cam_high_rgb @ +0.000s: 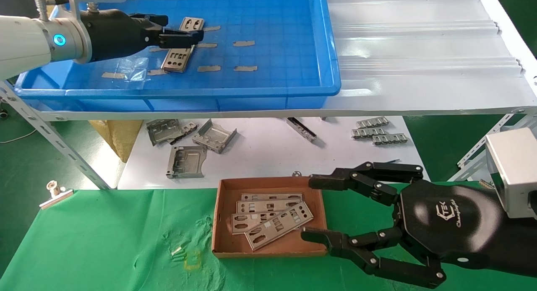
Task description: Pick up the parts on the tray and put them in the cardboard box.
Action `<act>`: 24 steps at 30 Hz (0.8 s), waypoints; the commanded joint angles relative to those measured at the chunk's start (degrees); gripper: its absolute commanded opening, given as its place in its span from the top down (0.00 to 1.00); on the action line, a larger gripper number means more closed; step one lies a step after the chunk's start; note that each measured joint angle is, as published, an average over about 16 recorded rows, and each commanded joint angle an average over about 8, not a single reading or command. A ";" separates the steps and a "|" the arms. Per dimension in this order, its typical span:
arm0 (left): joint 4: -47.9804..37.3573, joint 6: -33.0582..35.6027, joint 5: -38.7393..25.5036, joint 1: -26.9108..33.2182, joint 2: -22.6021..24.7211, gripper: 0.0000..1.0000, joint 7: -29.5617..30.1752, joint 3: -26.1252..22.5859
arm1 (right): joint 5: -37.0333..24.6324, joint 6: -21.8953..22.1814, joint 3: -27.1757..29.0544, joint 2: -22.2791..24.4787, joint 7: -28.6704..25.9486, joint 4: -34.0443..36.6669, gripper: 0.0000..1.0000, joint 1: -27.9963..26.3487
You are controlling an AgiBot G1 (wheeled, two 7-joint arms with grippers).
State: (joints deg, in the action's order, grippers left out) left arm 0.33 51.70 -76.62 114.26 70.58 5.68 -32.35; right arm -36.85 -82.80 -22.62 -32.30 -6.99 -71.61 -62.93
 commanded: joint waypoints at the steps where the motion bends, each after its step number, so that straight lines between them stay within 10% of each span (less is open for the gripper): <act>1: -0.07 0.19 0.04 -0.03 0.02 0.97 0.02 0.03 | 0.00 0.00 0.00 0.00 0.00 0.00 0.00 0.00; 24: -0.33 4.94 -0.70 0.54 -0.21 1.00 0.34 -0.51 | 0.00 0.00 0.00 0.00 0.00 0.00 0.00 0.00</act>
State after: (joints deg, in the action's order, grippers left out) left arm 0.01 56.67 -77.34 114.83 70.38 6.08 -32.87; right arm -36.84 -82.80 -22.63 -32.30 -6.98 -71.61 -62.93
